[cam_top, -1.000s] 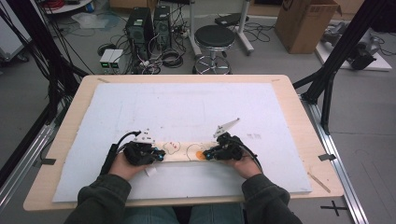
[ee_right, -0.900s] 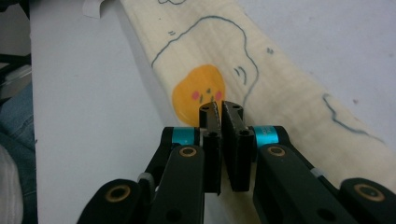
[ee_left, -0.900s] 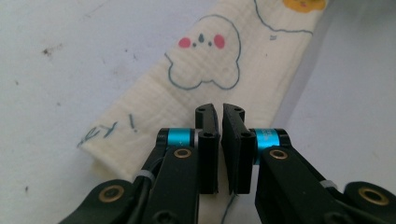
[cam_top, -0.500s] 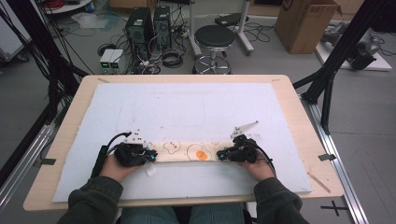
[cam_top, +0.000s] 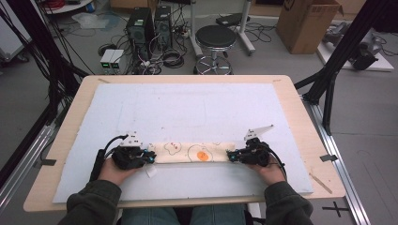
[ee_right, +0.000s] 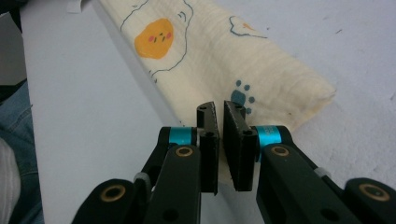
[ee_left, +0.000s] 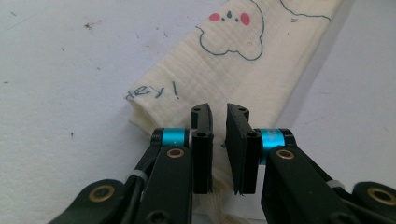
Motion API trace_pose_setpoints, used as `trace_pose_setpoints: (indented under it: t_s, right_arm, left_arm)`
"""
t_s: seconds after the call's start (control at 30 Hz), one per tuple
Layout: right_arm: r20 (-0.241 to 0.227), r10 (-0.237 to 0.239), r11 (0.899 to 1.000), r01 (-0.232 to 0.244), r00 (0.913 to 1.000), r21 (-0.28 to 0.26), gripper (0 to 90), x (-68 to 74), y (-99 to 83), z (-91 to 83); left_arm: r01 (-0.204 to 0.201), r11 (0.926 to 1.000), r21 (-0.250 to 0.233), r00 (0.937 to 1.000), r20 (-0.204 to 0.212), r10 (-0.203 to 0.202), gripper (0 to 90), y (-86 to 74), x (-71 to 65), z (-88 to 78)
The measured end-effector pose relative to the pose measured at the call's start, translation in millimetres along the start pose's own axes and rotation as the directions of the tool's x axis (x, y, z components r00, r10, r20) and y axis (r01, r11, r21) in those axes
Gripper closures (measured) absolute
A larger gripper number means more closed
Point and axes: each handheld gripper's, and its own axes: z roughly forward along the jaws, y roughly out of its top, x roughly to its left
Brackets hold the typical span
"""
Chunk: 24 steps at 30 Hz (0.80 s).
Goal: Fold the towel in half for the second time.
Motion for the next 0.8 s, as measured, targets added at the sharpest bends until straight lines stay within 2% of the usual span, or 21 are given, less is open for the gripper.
trace_pose_setpoints:
  t_s: [0.13, 0.27, 0.43, 0.53, 0.67, 0.8]
  right_arm:
    - [0.005, -0.015, 1.000, 0.015, 0.9999, 0.000, 83.9, 2.2, 3.7, -0.1]
    - [0.017, -0.046, 0.997, 0.047, 0.9988, -0.055, 83.7, 6.8, 19.2, -4.6]
    - [0.041, -0.032, 0.997, 0.034, 0.9986, -0.071, 83.0, 0.3, 33.4, 2.9]
    - [0.067, -0.017, 0.999, 0.019, 0.9976, -0.031, 82.2, -4.6, 32.8, 11.7]
    - [0.108, 0.004, 1.000, -0.005, 0.9941, 0.006, 82.2, -11.9, 25.2, 14.2]
    - [0.093, 0.030, 0.999, -0.028, 0.9952, -0.028, 82.2, -15.1, 15.3, 11.2]
  left_arm:
    - [-0.007, 1.0000, -0.004, 1.0000, -0.006, 0.007, 79.8, -0.3, -0.3, 0.4]
    - [-0.007, 1.0000, -0.003, 1.0000, -0.006, 0.007, 79.7, -0.2, -0.4, 0.6]
    - [-0.004, 1.0000, -0.007, 1.0000, -0.006, 0.004, 79.7, -0.5, -0.2, 1.0]
    - [-0.014, 0.9999, -0.003, 0.9999, -0.006, 0.014, 79.7, -0.5, 0.0, 0.6]
    - [-0.017, 0.9998, -0.009, 0.9998, -0.009, 0.017, 79.6, -1.5, -0.5, 0.3]
    - [-0.021, 0.9997, -0.012, 0.9997, -0.011, 0.021, 79.5, -1.7, -1.5, 0.7]
